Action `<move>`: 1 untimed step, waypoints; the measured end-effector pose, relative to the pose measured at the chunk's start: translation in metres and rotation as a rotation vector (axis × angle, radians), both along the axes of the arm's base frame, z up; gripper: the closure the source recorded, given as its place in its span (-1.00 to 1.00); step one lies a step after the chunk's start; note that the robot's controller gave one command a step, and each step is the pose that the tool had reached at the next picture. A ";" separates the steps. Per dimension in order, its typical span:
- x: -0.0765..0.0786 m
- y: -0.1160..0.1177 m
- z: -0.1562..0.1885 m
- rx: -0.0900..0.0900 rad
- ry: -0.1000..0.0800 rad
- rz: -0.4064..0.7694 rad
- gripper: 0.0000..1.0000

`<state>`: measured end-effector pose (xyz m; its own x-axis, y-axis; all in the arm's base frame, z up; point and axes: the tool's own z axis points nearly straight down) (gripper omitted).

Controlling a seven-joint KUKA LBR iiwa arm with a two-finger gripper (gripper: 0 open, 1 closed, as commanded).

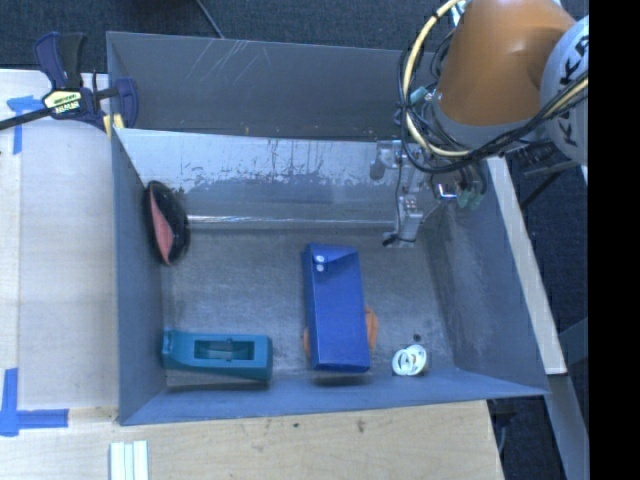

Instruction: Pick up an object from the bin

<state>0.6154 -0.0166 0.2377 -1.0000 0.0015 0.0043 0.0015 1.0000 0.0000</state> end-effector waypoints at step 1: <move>0.001 0.000 0.005 0.000 -0.009 0.000 -1.00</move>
Offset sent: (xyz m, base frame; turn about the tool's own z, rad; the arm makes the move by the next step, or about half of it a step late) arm -0.0104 0.0450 -0.0638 -0.0928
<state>0.6168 -0.0167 0.2428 -1.0000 0.0015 -0.0043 0.0015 1.0000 -0.0002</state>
